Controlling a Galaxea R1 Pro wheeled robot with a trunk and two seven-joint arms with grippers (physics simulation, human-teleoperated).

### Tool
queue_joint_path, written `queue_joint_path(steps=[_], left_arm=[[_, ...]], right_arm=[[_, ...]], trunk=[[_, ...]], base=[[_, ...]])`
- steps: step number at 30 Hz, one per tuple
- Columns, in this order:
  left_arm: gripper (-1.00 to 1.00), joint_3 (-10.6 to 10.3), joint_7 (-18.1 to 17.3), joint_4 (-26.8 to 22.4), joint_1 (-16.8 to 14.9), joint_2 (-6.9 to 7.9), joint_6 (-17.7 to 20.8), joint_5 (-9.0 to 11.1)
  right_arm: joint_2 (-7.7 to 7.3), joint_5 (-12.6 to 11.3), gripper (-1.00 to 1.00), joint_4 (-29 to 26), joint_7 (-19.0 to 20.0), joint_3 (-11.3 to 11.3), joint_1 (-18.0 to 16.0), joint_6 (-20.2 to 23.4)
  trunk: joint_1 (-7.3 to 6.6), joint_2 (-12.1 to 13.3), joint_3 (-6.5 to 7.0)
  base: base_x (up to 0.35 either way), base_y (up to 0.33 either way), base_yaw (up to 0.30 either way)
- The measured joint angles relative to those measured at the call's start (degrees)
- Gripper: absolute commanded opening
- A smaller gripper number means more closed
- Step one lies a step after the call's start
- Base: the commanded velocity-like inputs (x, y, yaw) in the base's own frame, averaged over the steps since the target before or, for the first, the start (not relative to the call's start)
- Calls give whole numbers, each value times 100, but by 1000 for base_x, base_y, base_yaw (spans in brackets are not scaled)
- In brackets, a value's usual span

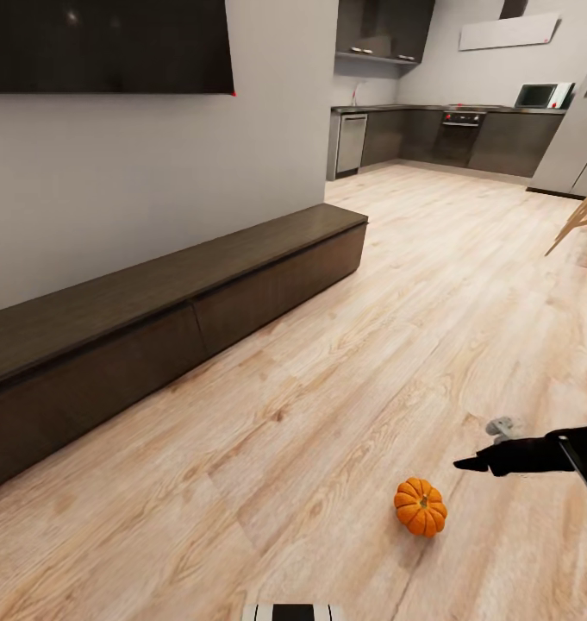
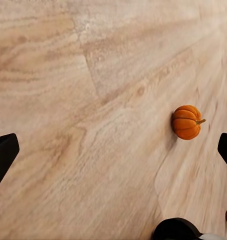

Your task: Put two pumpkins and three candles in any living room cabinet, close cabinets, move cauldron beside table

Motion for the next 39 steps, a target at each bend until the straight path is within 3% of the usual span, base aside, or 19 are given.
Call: queue_joint_path(steps=[1,4,5,9,10,20,34,39], left_arm=[[100,0,2,0,0,-3,1,-1],[100,1,6,-1,1,-2,1,-2],[100,-7,20,0,0,-9,1,-5],[100,-5,75,-1,1,-13,2,13],[100,-6,102,0,1,-15,1,32],[100,-5,109,-1,1,-14,2,37],[100,-2,114,-1,1,-14,-3,49],[100,-1,111,-1,1,-14,-6,43]], right_arm=[[117,-10,100,0,-13,-16,0,13],[192,-16,100,0,-16,-17,-2,28],[317,-21,100,37,-6,-47,0,-23],[388,-13,100,71,-57,-53,-2,-78],[548,20,100,136,-361,-56,-1,-104],[680,35,100,468,-405,-27,-2,-117],[883,214,100,704,-421,-20,-1,-275],[906,199,100,720,-613,-29,-2,-399]], trunk=[[0,0,0],[0,0,0],[0,0,0],[-1,0,0],[-1,0,0],[-1,0,0],[-2,0,0],[0,0,0]], base=[[0,0,0],[0,-2,0],[0,-25,0],[47,-199,0],[79,-308,0],[68,-265,0],[142,-19,0],[20,0,0]])
